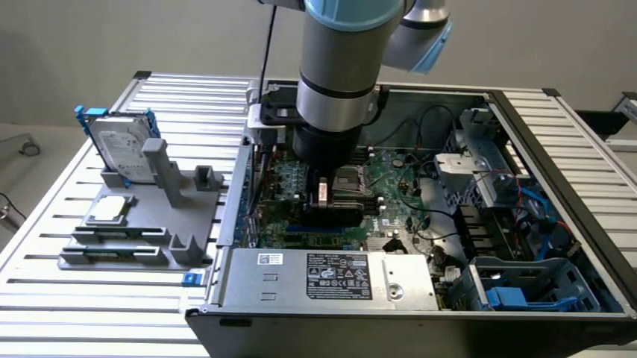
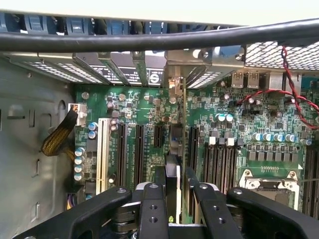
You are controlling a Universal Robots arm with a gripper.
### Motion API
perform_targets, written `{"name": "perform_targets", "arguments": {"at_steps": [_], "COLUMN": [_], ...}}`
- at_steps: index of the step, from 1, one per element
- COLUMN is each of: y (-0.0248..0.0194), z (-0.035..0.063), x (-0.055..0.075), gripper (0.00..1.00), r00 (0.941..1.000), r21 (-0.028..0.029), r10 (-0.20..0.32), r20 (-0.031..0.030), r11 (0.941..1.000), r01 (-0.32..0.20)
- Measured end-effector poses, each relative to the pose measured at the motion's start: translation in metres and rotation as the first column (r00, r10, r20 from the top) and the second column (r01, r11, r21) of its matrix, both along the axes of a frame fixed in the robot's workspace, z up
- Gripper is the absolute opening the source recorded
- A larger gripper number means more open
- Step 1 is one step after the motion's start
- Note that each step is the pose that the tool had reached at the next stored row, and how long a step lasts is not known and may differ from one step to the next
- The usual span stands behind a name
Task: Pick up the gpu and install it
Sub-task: 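Insert the gpu into the slot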
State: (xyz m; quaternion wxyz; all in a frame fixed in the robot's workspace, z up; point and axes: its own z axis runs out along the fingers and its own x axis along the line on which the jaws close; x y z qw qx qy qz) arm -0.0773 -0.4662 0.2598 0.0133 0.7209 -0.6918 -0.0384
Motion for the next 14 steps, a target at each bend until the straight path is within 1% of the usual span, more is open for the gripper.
{"name": "perform_targets", "arguments": {"at_steps": [5, 7, 9, 11, 14], "y": [0.0, 0.0, 0.0, 0.0, 0.0001], "z": [-0.0025, -0.003, -0.0032, -0.0033, -0.0034], "x": [-0.0003, -0.0005, -0.0009, -0.0012, -0.0016], "gripper": [0.27, 0.27, 0.27, 0.27, 0.27], "r00": [1.0, 1.0, 1.0, 0.9999, 0.9998], "r21": [-0.0033, -0.0052, -0.0058, -0.0057, -0.0056], "r10": [0.0, 0.0, 0.0, 0.0, 0.0], "r20": [-0.0039, -0.0065, -0.0096, -0.0136, -0.0221], "r11": [1.0, 1.0, 1.0, 1.0, 1.0], "r01": [0.0, 0.0, 0.0, 0.0, 0.0]}}
